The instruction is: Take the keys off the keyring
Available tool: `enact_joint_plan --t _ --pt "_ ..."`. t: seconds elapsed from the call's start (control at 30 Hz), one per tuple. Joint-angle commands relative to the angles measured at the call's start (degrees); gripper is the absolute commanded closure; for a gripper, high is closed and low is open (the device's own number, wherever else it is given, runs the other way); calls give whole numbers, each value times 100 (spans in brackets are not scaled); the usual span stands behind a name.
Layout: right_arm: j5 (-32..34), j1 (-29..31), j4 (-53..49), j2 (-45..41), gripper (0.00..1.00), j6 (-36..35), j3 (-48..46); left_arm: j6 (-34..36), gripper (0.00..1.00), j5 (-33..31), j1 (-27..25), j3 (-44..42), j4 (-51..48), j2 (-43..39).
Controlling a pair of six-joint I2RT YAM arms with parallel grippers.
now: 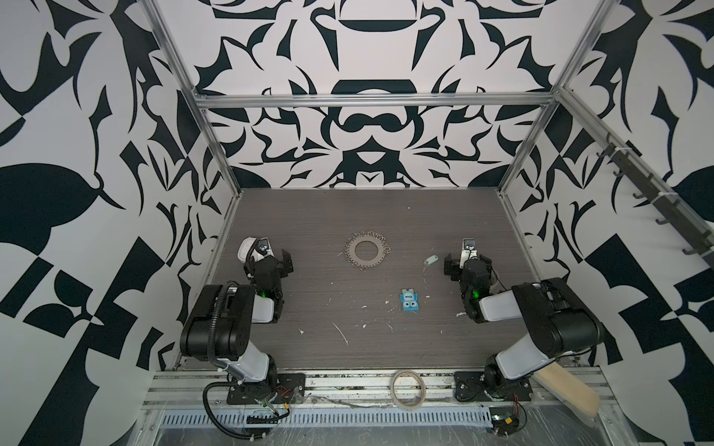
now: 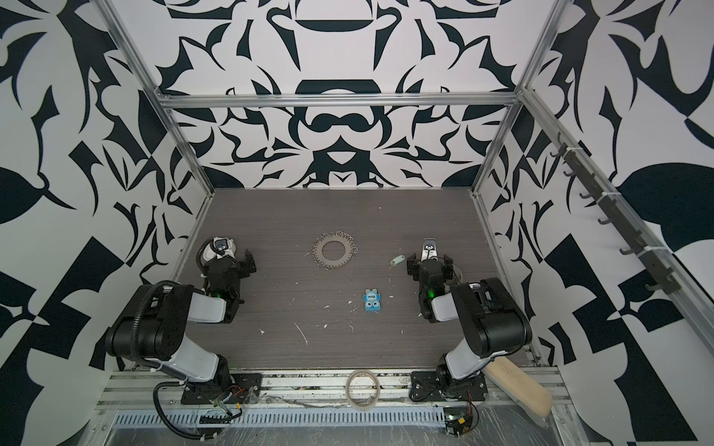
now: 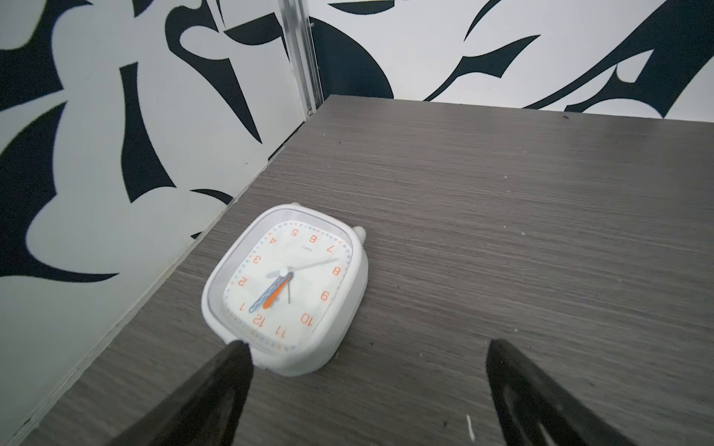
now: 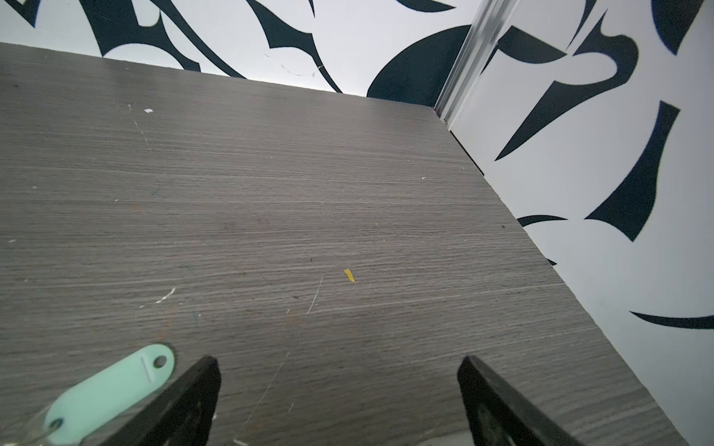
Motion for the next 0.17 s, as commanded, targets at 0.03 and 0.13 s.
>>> enact_joint_plan --t 0.03,0.13 --pt "-590 -355 -316 -147 0 284 210 -7 0 24 28 54 203 46" --pt "-613 -383 -179 -159 0 233 143 -42 1 22 26 39 142 -3"
